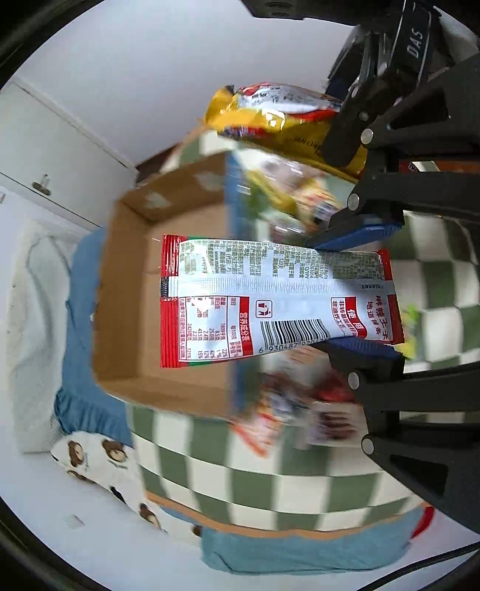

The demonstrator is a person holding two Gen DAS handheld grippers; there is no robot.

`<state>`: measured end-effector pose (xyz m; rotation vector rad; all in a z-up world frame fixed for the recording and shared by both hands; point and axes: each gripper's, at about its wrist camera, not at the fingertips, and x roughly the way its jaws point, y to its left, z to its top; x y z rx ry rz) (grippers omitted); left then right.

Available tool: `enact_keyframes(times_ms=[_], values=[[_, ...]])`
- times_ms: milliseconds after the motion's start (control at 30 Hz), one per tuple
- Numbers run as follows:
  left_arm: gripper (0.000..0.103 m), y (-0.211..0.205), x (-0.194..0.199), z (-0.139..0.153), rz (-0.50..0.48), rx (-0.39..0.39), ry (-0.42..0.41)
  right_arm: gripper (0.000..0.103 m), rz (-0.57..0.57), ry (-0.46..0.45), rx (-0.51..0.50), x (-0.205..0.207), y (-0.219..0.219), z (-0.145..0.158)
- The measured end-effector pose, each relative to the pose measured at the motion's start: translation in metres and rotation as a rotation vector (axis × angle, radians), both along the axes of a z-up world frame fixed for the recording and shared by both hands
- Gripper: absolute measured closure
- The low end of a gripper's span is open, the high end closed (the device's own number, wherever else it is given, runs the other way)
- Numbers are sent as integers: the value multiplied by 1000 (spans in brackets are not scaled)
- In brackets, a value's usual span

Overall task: Organize snacks
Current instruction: 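Carry both packets into the cardboard box and open both grippers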

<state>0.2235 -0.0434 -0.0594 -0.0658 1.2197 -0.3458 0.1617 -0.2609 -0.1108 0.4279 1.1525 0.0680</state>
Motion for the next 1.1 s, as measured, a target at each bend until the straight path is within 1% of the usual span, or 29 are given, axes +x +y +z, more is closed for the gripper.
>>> enact_keyframes(times_ms=[67,100,167,200,300,367,433,500,533,633,800,900,933,967,1000,1033,1067,1100], values=[[62,-10,32,9,5,-12,2,15,-27,-26,5,26,-18,13],[62,-14,50,9,2,-15,12,15,-33,-35,2,39,-27,17],[62,-22,84,6,19,3,27,15,-48,-38,10,73,-37,23],[62,-25,100,3,23,7,36,15,-50,-34,9,88,-38,21],[62,-25,149,-20,49,21,94,15,-53,-14,-17,142,-50,7],[62,-25,180,-37,67,21,138,15,-41,24,-26,179,-48,8],[62,-24,206,-56,83,13,184,15,-32,71,-35,207,-44,-6],[62,-27,226,-72,86,9,221,15,-29,115,-44,231,-42,-11],[62,-28,233,-80,89,12,235,15,-26,134,-49,248,-16,-20],[61,-35,249,-92,76,21,261,15,-18,195,-80,278,-27,-53],[60,-47,267,-108,66,53,290,15,0,261,-113,302,-33,-82],[53,-51,279,-113,58,61,277,15,22,291,-112,306,-28,-89],[45,-51,280,-113,62,76,265,14,26,297,-112,319,-21,-90],[33,-50,283,-114,65,90,257,14,30,295,-115,320,-24,-91],[27,-49,284,-115,69,104,252,13,29,290,-118,318,-21,-85],[16,-47,285,-116,71,112,248,11,30,283,-126,317,-24,-84],[11,-44,285,-116,71,109,245,7,32,280,-130,319,-26,-81],[9,-42,285,-117,71,102,244,5,36,278,-130,318,-29,-81]])
